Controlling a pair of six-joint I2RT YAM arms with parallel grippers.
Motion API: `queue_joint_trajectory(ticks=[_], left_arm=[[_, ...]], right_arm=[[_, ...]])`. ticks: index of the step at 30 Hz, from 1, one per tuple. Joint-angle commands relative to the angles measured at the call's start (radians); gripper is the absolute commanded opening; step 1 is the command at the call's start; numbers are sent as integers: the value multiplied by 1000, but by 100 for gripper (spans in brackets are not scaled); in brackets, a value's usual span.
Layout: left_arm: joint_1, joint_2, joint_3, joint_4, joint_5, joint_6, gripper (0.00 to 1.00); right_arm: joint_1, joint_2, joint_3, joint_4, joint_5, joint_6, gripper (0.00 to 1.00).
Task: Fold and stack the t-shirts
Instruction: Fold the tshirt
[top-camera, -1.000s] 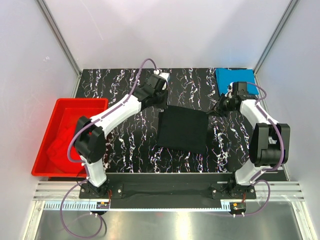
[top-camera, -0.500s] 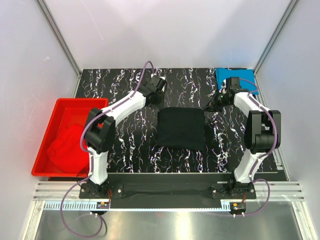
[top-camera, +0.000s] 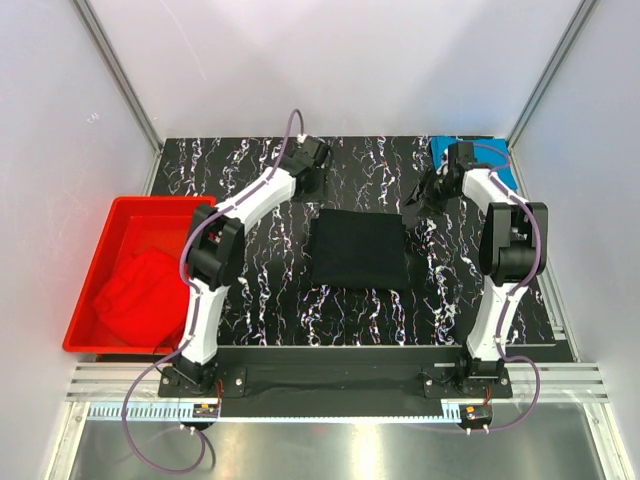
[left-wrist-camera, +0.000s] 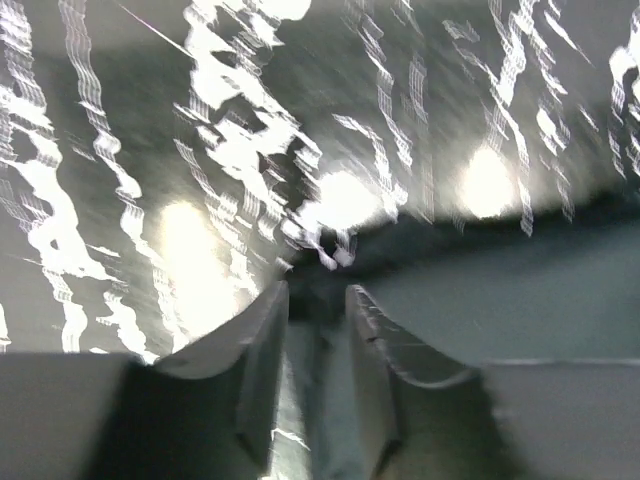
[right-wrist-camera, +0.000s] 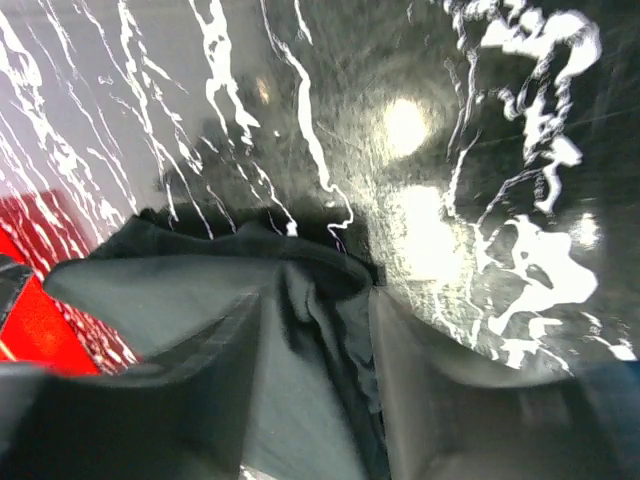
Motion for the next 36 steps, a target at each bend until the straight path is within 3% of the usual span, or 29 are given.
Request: queue_joint_trajectory(ticks=[1,3,4,7,9,15,19,21,22,26,29,33,36], left_arm=[[33,-33,77,-62,-117,22,50],[35,-88,66,-84,-145,30,62],[33,-112,48,-95,-151,32,65],[35,-235,-26,-105,-128,38,66],[33,-308,-162,-67,-35,59,65],[24,-502,-490,130,247,49,59],[-8,-455,-443,139,312,39,45],[-37,-400,-359,90,307,52,45],[-76,-387,-337,70,263,55,51],[-177,-411,-357,108,171,87,59],[-298,-476,-443,201,35,200,69],[-476,-517,-552,321,-119,492,71],[-593,-505,-616,422,-182,626,72]], right_arm=[[-5,-15,121,-111,88,-72,60],[-5,-49,126,-155,114,-107,81],[-5,-72,108,-155,123,-113,99],[-5,-194,-30,-93,90,-130,100],[-5,-254,-131,-47,42,-139,100],[-5,-250,-236,76,-116,-144,100],[-5,-222,-213,63,-130,-141,100],[-5,-227,-225,52,-154,-145,100],[-5,-228,-234,47,-160,-150,100],[-11,-247,-270,20,-130,-103,100],[-43,-270,-271,-31,-97,-61,100],[-57,-277,-201,-182,-47,-67,100],[-57,-294,-160,-249,39,-86,100]])
